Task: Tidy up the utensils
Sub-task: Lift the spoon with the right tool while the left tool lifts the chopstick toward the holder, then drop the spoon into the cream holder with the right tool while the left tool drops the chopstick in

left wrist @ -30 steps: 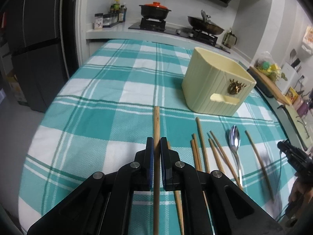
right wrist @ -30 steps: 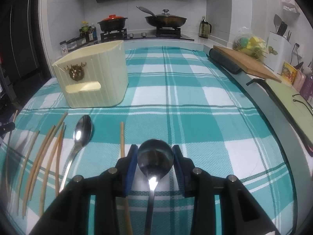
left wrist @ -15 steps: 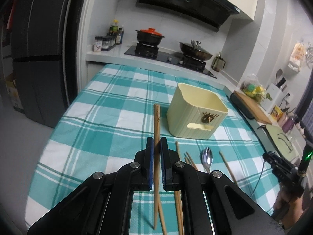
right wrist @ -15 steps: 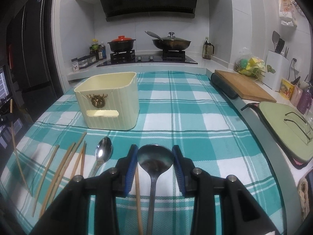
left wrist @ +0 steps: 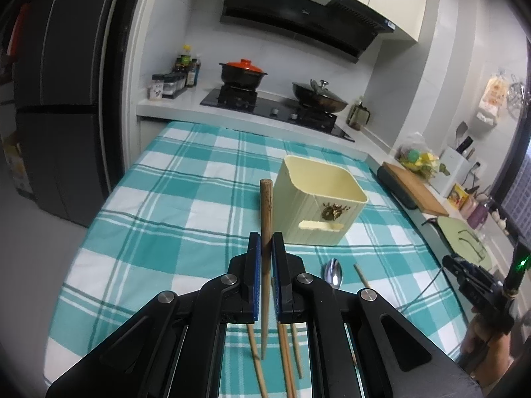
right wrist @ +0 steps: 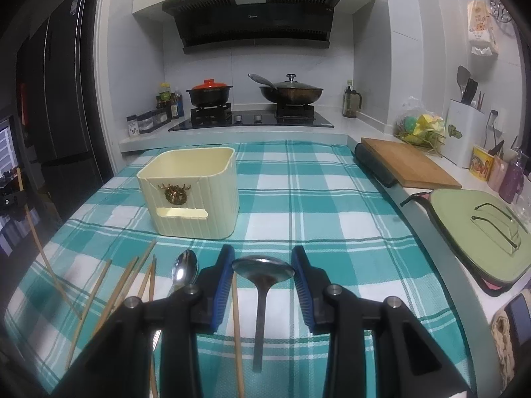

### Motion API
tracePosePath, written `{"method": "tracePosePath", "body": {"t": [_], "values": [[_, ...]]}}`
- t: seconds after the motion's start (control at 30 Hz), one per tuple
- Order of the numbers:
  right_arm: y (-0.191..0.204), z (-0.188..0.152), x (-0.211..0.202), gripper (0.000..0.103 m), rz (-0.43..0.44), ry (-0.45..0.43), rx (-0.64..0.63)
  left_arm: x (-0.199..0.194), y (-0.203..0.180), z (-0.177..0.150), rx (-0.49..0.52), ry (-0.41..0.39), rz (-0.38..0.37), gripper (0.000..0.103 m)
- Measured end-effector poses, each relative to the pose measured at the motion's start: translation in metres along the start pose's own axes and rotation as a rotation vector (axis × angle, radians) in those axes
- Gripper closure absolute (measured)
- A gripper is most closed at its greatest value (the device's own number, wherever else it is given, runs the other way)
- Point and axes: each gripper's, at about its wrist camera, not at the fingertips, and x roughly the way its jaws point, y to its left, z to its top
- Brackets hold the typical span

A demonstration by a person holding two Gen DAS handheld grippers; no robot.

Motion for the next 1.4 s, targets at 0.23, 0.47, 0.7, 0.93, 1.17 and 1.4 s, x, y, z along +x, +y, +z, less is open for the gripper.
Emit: {"method": "tracePosePath", "body": {"t": [0.23,0.47,0.7,0.93,1.17,1.4], "values": [[-0.003,0.016,-0.008,0.067,0.002,-0.039,0.003,-0.004,-0.004,0.012,0.011,-0.014,-0.016,0.098],[-0.001,0.031,-0.01,0.067,0.018,-0.061,-0.007,-0.008,-0.013,0.029,0.033,-0.034,-0.034,0.098],[0.008,0.069,-0.009,0.067,0.073,-0.086,-0.034,-0.001,-0.024,0.077,0.036,-0.039,-0.105,0.098],[0.027,0.147,-0.002,0.067,0.147,-0.15,-0.076,0.027,-0.054,0.152,0.071,-0.099,-0.137,0.098],[0.054,0.213,0.046,0.067,0.182,-0.181,-0.104,0.104,-0.078,0.192,0.092,-0.121,-0.108,0.098],[0.072,0.22,0.141,0.067,0.23,-0.051,-0.1,0.192,-0.081,0.181,0.081,-0.022,-0.083,0.098]]}}
